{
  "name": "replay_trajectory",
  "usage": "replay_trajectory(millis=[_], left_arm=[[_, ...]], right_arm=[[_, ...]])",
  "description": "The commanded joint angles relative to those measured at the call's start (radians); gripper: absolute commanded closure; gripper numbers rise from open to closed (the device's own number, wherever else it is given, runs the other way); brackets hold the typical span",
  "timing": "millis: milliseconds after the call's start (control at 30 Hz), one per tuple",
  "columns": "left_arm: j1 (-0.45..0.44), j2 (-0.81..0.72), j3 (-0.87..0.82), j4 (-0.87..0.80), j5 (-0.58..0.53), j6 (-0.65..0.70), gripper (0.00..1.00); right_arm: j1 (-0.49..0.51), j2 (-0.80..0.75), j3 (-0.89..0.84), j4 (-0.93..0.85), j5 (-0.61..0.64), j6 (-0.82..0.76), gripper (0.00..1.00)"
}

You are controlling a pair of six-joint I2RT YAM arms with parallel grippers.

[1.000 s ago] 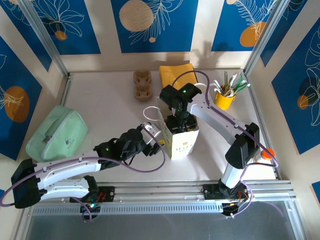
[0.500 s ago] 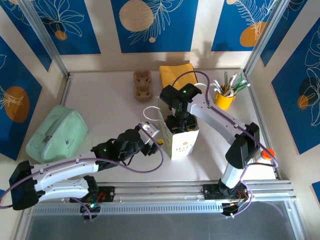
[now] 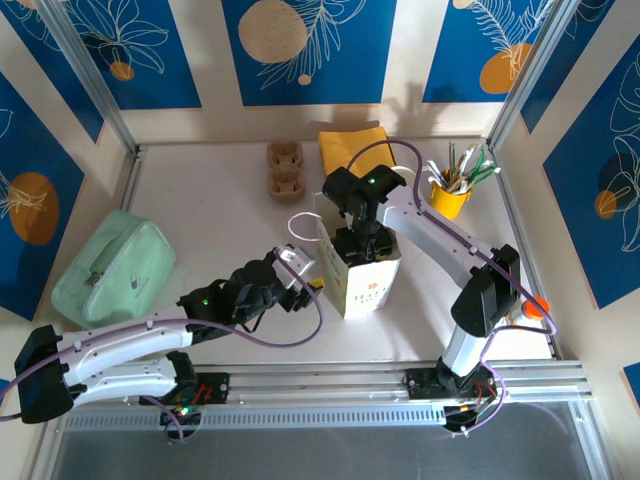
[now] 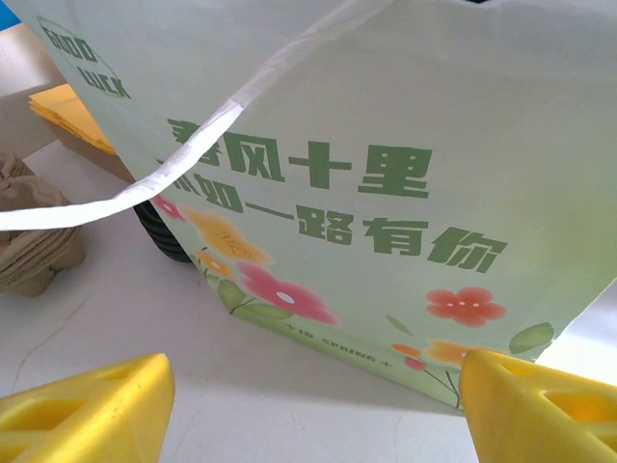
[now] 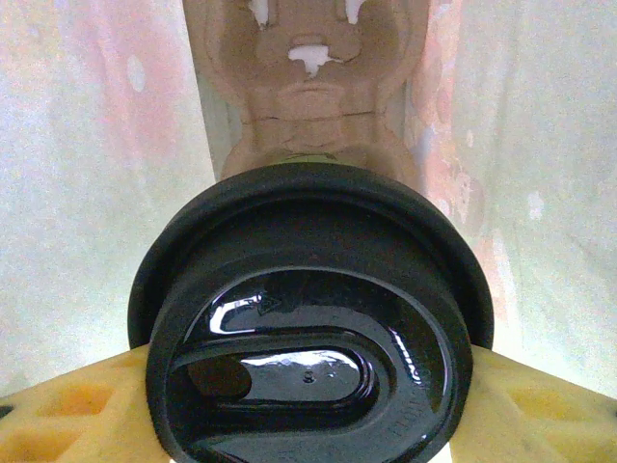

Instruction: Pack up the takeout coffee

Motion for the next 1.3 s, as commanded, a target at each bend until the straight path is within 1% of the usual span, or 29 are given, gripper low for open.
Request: replay_trajectory(millis=[0, 367, 967, 1267], left_arm=[[-0.012, -0.014, -0.010, 0.018, -0.016, 0.011, 0.22], [-0.011, -0.002, -0.006, 0.022, -0.017, 0.017, 0.22], [-0.010, 0.025, 0.013, 0.022, -0.020, 0.032, 0.22], [-0.010, 0.026, 0.012, 0.017, -0.019, 0.025, 0.22]], right_arm=[[-0.004, -0.022, 0.021, 0.004, -0.021, -0.018, 0.44], [-0.008, -0.011, 0.015, 0.011, -0.013, -0.056, 0.44], [-0.008, 0.001, 0.004, 0.010, -0.026, -0.054, 0.44], [-0.010, -0.005, -0.008, 0.008, -0.011, -0.050, 0.44]])
